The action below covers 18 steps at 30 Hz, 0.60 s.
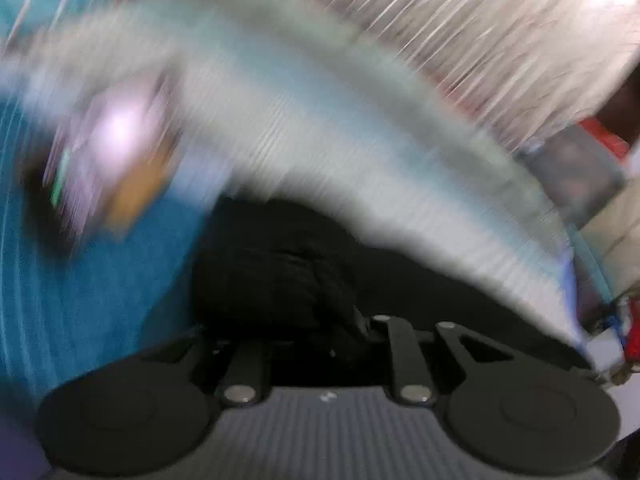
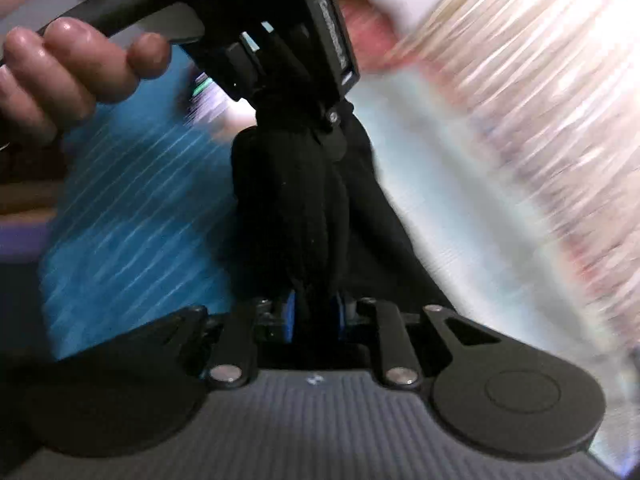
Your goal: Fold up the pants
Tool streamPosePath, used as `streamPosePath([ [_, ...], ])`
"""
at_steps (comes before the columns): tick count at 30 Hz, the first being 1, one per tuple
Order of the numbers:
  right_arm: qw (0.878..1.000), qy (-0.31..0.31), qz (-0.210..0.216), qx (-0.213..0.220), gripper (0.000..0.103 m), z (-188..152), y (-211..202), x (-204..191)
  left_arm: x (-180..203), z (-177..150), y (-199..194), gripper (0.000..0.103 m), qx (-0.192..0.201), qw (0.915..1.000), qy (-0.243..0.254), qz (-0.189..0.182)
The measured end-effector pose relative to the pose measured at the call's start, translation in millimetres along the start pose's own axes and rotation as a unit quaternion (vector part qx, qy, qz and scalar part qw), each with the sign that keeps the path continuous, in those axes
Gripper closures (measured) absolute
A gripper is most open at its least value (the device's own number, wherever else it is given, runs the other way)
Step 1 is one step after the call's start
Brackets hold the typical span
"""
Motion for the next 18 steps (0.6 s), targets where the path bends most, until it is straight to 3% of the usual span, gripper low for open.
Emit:
streamPosePath([
  [2, 1.000, 0.006, -0.009, 0.007, 0.077, 0.2, 6.5, -3.6, -9.8, -13.8, -9.9, 0.085, 0.014, 0.9997, -0.011, -0.018],
  [4, 0.999, 0.033, 0.008, 0.004, 0.072, -0.5, 4.3, 12.1, -2.3, -12.5, -18.3, 0.082, 0.020, 0.9998, 0.005, -0.008],
  [6, 0.994, 0.104, 0.035, 0.004, 0.058, -4.0, -0.2, 43.6, 10.4, -7.4, -21.6, 0.079, 0.017, 0.9997, 0.017, 0.001],
  [9, 0.976, 0.209, 0.053, 0.014, 0.058, -3.2, -8.9, 81.3, 23.3, 0.8, -46.3, 0.068, 0.037, 0.9989, 0.029, -0.001],
  [12, 0.957, 0.286, 0.024, 0.032, 0.058, -26.5, -33.2, 114.2, 30.6, 5.3, -76.5, 0.063, 0.067, 0.9973, 0.025, -0.018],
  [14, 0.948, 0.314, -0.022, 0.034, 0.058, -43.2, -50.2, 132.7, 34.7, 10.1, -90.7, 0.063, 0.082, 0.9961, 0.017, -0.025],
  [18, 0.947, 0.305, -0.101, 0.003, 0.058, -76.4, -70.1, 144.0, 60.6, 20.3, -96.0, 0.062, 0.093, 0.9937, 0.031, -0.055],
])
Point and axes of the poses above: each gripper's, at about its wrist camera, not at the fingertips, and y roughly the way its jaws point, x to its right, z to its top, the point moved 1 cm from there along y, roughly the way its jaws point, and after that the axes turned 7 degrees about x, right-handed, at the moved point
